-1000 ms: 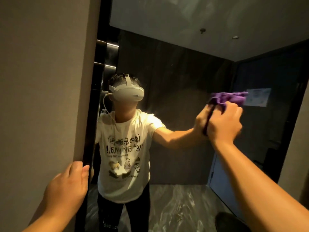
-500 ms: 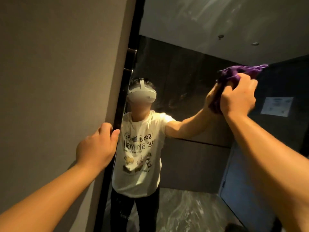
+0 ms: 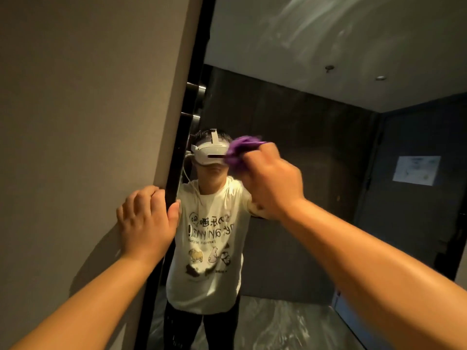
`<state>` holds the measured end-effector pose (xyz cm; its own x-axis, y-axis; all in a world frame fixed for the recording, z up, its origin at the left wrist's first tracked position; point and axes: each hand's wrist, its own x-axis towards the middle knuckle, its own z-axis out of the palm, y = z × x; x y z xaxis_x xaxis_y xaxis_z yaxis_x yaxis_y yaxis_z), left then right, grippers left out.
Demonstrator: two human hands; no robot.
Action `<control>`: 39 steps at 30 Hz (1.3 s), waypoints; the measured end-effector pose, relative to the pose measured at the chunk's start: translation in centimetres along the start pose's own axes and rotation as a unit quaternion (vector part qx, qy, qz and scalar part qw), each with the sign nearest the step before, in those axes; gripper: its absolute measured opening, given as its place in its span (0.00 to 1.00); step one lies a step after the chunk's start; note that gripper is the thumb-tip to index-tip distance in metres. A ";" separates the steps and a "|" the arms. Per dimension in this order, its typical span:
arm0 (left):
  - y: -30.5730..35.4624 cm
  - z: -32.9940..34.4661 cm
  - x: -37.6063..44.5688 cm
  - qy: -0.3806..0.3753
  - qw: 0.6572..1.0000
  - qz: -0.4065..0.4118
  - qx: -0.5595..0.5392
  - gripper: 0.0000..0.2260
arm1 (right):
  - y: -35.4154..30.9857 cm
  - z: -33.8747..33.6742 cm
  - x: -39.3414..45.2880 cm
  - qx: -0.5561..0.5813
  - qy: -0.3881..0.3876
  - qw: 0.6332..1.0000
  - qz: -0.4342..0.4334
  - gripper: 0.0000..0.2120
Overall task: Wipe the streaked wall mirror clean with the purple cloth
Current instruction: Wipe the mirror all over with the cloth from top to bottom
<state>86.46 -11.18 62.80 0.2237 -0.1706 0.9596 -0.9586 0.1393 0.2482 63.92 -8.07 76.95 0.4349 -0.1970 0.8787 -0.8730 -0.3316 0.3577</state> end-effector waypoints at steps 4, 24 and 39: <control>-0.1 1.1 -0.2 0.032 0.999 0.009 -0.036 0.19 | 11.9 -4.9 2.5 -0.017 0.151 0.930 0.335 0.12; -0.8 1.6 -0.4 0.079 0.994 0.034 -0.071 0.17 | 13.0 -6.7 12.3 -0.013 0.218 0.909 0.356 0.16; -1.0 1.4 -0.6 0.050 0.996 0.020 -0.074 0.19 | 2.4 -0.6 6.2 -0.069 0.050 0.996 -0.017 0.13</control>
<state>87.04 -12.61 61.84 0.2086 -0.0650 0.9758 -0.9324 0.2881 0.2185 64.42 -9.51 83.42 0.4463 -0.0929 0.8900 -0.8834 -0.2047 0.4216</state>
